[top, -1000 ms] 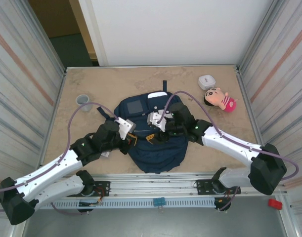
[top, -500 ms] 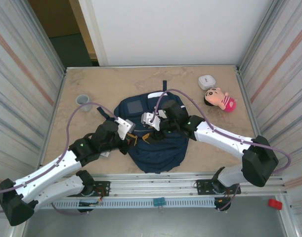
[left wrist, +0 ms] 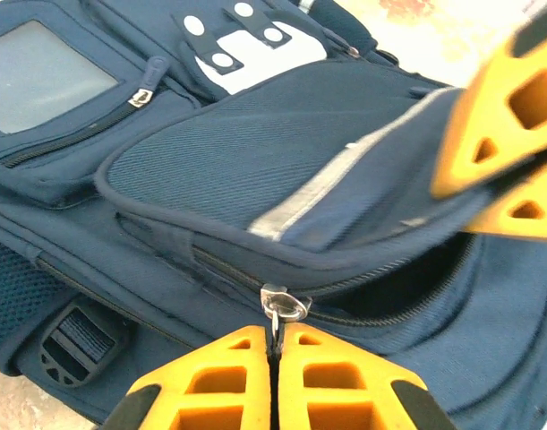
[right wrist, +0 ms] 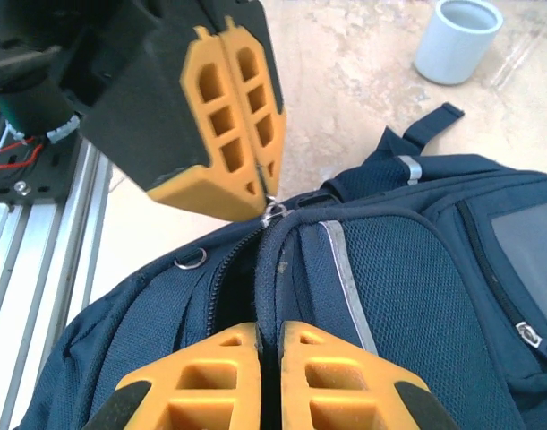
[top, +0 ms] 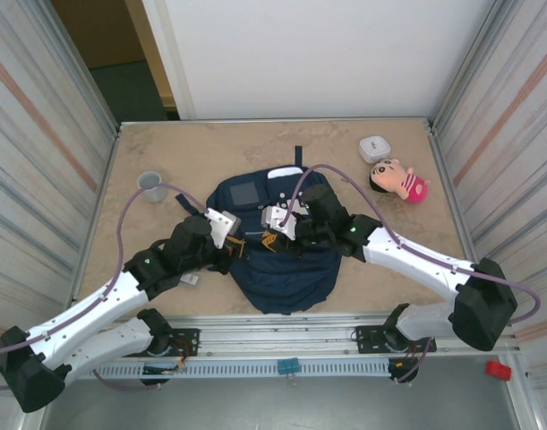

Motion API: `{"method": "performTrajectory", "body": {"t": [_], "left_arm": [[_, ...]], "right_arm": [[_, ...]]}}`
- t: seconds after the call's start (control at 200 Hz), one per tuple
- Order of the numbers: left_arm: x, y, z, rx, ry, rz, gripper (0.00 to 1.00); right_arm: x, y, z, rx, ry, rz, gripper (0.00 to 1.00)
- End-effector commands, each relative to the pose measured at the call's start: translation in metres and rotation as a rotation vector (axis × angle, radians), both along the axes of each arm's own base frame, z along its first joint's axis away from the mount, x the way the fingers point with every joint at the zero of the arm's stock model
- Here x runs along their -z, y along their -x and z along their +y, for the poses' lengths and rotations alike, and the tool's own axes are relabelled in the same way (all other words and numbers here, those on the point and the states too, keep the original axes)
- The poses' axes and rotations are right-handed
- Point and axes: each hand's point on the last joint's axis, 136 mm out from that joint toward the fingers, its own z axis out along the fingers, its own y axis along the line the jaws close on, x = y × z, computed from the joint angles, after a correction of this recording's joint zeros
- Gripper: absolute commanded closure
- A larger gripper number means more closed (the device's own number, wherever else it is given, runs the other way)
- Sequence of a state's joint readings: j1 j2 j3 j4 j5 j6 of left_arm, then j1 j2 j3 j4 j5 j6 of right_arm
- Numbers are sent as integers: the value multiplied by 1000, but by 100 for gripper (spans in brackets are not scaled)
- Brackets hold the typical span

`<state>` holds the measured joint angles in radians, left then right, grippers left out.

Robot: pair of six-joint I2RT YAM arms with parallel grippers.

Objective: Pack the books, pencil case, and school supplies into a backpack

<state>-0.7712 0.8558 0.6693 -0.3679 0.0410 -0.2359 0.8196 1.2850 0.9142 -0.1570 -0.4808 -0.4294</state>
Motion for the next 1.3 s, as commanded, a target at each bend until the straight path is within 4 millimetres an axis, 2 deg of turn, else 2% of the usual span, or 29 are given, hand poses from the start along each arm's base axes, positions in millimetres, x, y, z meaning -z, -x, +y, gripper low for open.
{"method": "performTrajectory", "body": {"t": [0.0, 0.15, 0.421, 0.461, 0.531, 0.551, 0.661, 0.707, 0.797, 0.922, 1.037, 1.163, 1.298], "left_arm": [[-16, -24, 8, -84, 22, -46, 95], [-13, -41, 6, -94, 10, -54, 93], [-2, -74, 22, -189, -3, -41, 89], [-1, -77, 22, -195, 4, -37, 86], [-1, -78, 22, -205, 10, -23, 75], [-2, -79, 21, -208, 13, -20, 71], [-6, -74, 25, -238, 33, 19, 45], [-7, -71, 33, -292, 37, 48, 36], [-11, -66, 53, -413, 33, 98, 23], [-18, -55, 75, -537, 12, 178, 17], [-23, -44, 99, -683, 40, 253, 12], [-20, -33, 114, -786, 133, 367, 7], [0, -15, 140, -966, 147, 510, 5]], "right_arm": [[-13, -1, -6, 21, -31, -36, 100], [-12, -1, -6, 14, -33, -29, 100], [-11, -4, -8, 25, -39, -31, 100], [-9, -7, -9, 35, -36, -29, 100], [-5, -19, -9, 85, -30, -46, 100], [-4, -22, -10, 101, -28, -50, 94], [-2, -29, -7, 114, -55, 3, 51], [-6, -31, -6, 124, -60, 46, 42], [-22, -37, -1, 164, -75, 119, 39], [-53, -45, 11, 201, -166, 181, 39], [-76, -66, 14, 310, -254, 196, 39], [-87, -83, 19, 397, -304, 244, 38], [-90, -95, 25, 443, -331, 291, 37]]}}
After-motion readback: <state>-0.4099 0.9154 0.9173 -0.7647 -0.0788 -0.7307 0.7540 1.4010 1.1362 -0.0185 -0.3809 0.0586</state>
